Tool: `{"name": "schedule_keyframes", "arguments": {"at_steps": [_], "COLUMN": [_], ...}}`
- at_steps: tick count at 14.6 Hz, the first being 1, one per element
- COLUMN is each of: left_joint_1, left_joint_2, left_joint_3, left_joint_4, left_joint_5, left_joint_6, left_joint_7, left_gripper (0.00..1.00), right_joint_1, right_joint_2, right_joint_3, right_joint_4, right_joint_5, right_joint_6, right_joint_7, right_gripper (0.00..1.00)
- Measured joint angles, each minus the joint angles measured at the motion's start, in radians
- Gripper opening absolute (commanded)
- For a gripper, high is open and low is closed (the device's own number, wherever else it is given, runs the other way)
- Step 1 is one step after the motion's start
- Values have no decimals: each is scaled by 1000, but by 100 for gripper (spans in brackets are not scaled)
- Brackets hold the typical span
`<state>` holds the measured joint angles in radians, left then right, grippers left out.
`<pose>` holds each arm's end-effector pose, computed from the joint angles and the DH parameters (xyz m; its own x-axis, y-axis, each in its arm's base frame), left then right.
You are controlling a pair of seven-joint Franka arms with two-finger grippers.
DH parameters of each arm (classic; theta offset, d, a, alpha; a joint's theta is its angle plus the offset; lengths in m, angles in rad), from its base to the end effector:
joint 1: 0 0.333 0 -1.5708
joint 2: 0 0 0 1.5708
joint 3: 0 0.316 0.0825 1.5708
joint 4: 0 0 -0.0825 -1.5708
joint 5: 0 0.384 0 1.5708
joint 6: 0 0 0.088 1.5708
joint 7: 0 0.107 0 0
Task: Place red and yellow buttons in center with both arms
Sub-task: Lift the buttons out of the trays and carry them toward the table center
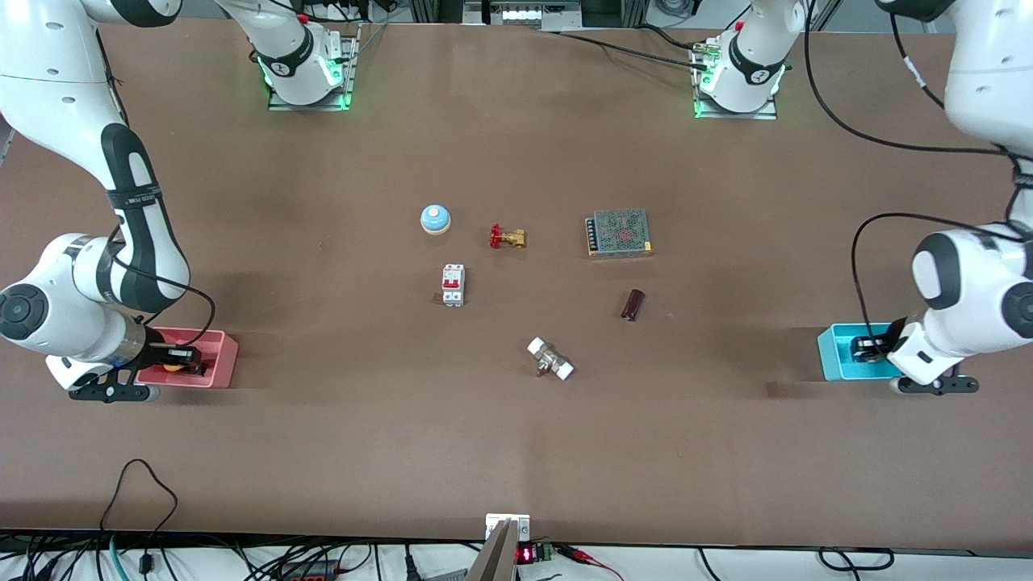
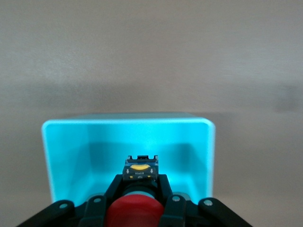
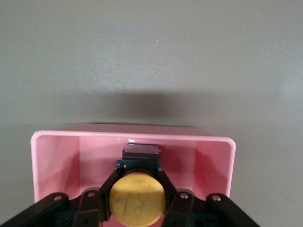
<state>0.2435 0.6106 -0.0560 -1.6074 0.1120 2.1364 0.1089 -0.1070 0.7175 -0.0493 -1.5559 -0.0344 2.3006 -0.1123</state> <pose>0.6702 0.1369 0.2657 0.9959 0.0256 -0.0872 0.0214 -0.9986 -0.0481 0.6993 -0.1057 0.2276 0.9998 -0.0082 0.0200 -0.0094 -0.9981 0.0613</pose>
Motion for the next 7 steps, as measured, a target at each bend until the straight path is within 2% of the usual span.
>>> {"name": "schedule_keyframes", "arguments": {"at_steps": [4,7], "left_joint_1": [-118,-219], "left_joint_2": [-100,-113], "left_joint_3": [-15,-38], "left_joint_4": [83,65], "left_joint_5": [0,0], "left_joint_6": [-242,-282], "left_joint_7": [-27,-153], "left_gripper": [19,19], "right_joint_1": [0,0], "right_joint_2": [-8,-87], "right_joint_3": [1,5], "right_joint_4": [8,11], "right_joint_5": [0,0], "right_joint_6": [-4,-115], "right_joint_7": [-35,-70], "right_gripper": [35,35]}}
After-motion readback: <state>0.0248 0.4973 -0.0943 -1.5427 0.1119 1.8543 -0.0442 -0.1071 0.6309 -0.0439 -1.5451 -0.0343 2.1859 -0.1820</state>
